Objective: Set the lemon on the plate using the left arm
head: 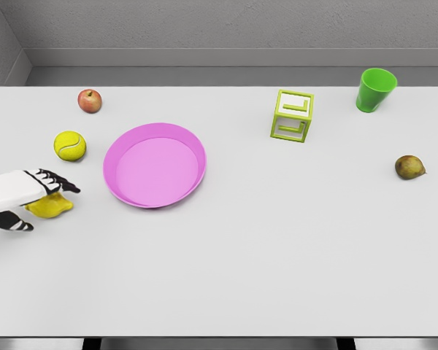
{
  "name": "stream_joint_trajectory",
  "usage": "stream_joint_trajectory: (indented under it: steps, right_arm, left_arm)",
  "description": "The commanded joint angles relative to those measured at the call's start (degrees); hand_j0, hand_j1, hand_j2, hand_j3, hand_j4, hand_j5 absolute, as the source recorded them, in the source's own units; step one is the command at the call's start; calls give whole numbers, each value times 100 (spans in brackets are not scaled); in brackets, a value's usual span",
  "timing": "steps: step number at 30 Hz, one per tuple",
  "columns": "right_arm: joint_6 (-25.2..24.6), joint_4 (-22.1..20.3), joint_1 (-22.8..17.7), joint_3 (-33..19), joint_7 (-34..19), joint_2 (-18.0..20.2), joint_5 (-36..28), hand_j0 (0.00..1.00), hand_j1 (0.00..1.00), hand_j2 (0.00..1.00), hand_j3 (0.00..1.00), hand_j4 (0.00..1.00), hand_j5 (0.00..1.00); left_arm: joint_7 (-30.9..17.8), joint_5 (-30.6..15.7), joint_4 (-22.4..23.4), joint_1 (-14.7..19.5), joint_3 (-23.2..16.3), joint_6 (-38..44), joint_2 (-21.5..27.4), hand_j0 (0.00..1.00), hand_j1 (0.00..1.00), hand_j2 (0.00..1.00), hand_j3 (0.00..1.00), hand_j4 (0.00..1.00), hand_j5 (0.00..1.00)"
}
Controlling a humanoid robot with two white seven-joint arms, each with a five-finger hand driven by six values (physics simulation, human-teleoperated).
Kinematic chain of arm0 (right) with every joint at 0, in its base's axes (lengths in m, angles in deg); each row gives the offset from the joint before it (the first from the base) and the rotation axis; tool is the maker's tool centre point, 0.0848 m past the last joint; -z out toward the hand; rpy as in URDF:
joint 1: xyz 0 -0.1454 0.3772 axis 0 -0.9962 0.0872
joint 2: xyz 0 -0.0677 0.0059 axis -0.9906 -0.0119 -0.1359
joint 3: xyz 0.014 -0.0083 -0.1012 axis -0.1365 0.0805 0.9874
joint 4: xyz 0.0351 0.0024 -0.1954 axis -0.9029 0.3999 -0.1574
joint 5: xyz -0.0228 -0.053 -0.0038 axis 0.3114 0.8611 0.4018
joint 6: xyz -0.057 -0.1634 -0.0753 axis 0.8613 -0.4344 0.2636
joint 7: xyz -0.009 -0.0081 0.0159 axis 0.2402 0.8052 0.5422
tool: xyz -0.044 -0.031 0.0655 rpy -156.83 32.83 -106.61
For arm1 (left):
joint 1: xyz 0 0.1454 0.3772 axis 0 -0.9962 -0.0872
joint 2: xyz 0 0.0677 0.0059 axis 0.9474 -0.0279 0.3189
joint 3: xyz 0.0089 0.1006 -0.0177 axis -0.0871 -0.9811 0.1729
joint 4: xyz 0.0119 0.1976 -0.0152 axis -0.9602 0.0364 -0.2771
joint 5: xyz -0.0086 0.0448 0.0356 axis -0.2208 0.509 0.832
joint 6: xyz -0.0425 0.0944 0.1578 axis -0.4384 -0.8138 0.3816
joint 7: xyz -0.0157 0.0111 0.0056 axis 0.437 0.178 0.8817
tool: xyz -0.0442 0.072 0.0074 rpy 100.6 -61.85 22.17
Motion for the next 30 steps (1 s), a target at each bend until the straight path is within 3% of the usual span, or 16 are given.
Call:
stream_joint_trajectory:
  steps: [1,15,26,28,30]
  right_arm:
    - [2,1,0,0,0,0,-1,100,100,100,100,100,100]
    - [-7,1,0,0,0,0,-1,100,100,100,100,100,100]
    - [2,1,0,0,0,0,-1,100,100,100,100,100,100]
    - [2,1,0,0,0,0,-1,100,100,100,100,100,100]
    - [-7,1,0,0,0,0,-1,100,100,100,100,100,100]
  left_arm:
    - [2,-27,-3,0,-8,14,-33,96,96,96,96,96,96]
    - [2,245,6,141,-96,14,-183,95,95,95,95,95,95]
    - [2,421,314,281,-149,14,-306,95,95,95,95,95,95]
    - [2,421,314,299,-158,14,-306,91,91,91,91,91,91]
    - [2,456,305,325,-219,14,-306,80,80,80,80,80,80]
